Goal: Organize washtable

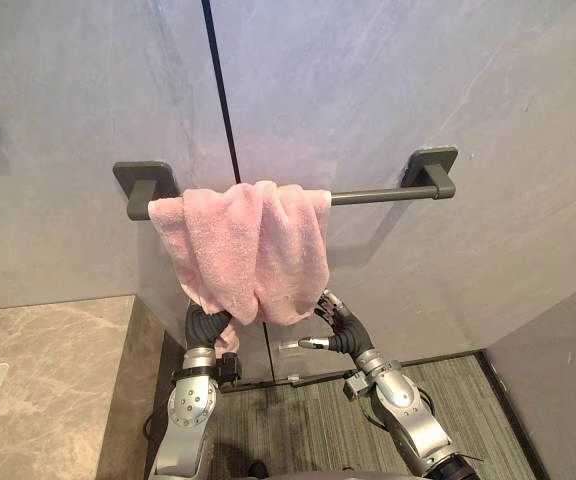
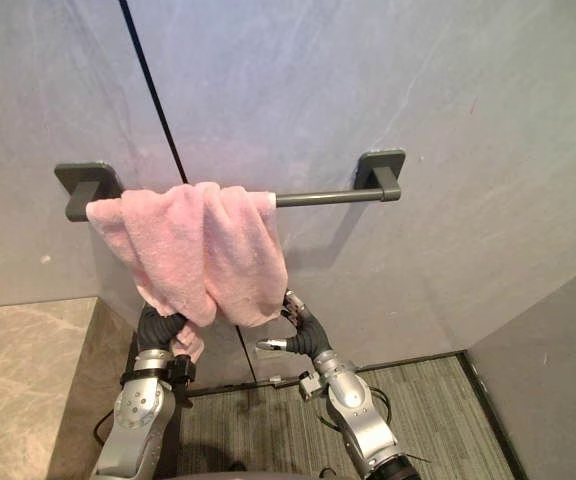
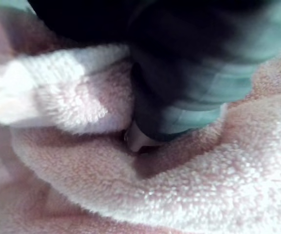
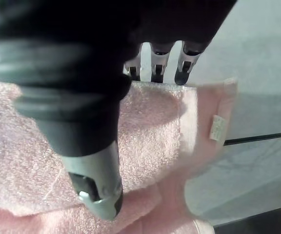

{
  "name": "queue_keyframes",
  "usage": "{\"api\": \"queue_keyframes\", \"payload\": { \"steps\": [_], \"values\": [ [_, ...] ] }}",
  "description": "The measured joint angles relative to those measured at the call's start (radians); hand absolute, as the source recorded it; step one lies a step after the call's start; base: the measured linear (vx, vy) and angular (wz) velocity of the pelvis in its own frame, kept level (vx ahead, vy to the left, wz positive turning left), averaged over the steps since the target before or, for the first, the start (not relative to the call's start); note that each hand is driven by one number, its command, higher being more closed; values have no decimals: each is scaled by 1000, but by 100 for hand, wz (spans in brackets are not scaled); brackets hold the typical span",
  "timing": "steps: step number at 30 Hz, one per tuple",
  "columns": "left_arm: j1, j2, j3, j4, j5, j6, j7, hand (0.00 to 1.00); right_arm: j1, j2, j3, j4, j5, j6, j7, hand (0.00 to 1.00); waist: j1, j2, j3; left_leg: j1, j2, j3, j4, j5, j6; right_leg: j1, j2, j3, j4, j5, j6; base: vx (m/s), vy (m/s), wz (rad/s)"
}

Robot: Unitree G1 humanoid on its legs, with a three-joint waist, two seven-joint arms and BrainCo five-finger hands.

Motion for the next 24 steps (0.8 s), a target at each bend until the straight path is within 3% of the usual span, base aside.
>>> {"api": "queue_keyframes", "payload": {
  "steps": [15,16,24],
  "values": [
    [8,1,-4,0,-36,-2,-2,100,-96,40,-16,79,-24,1,-76,0,20,-15,7,-10,-1,-16,0,7,4,-1,-1,-8,1,0,0,-28,-29,3],
    [8,1,-3,0,-37,-2,-2,100,-98,41,-16,80,-28,1,-80,100,21,-15,7,-11,-1,-17,0,7,4,-1,-1,-8,1,0,0,0,0,0],
    [9,1,-4,0,-46,-2,-3,100,-154,42,-44,111,-41,3,-84,100,22,-15,7,-17,-1,-20,1,8,5,0,-1,-11,2,0,0,-14,-21,1]
  ]
}}
